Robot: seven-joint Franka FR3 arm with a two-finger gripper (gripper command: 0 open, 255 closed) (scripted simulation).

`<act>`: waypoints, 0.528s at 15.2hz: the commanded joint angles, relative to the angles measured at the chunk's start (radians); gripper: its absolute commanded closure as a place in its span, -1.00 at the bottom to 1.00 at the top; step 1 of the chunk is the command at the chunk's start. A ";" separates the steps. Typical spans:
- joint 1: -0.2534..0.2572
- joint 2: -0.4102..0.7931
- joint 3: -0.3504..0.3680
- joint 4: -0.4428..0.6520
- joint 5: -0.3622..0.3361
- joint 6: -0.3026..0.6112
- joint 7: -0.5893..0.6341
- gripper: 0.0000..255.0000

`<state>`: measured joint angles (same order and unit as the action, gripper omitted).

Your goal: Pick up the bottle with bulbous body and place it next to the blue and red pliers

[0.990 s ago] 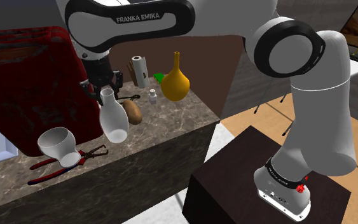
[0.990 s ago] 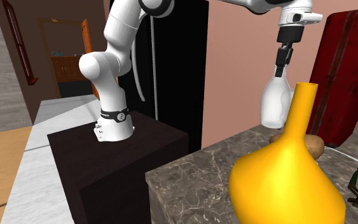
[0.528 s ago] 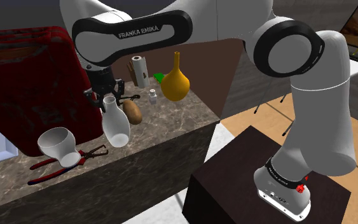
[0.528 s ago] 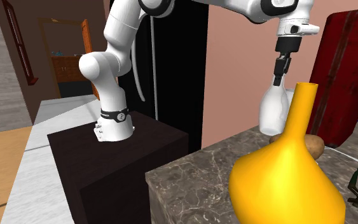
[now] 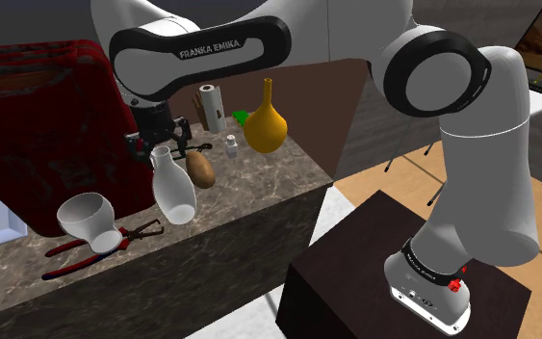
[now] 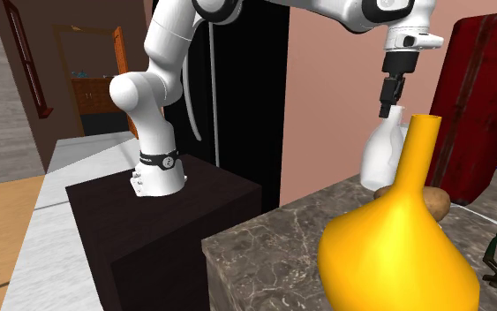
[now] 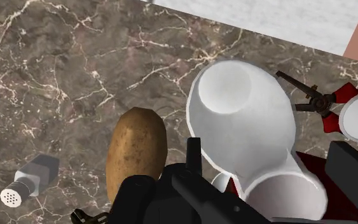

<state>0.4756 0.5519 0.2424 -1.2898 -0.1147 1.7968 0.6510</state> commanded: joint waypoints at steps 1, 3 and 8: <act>0.000 0.000 0.000 0.000 0.000 0.000 0.000 -1.00; 0.000 0.000 0.000 0.000 0.000 0.000 0.000 -1.00; 0.011 0.010 0.001 0.145 0.000 -0.134 -0.004 -1.00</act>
<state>0.4816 0.5552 0.2432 -1.1899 -0.1137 1.7022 0.6465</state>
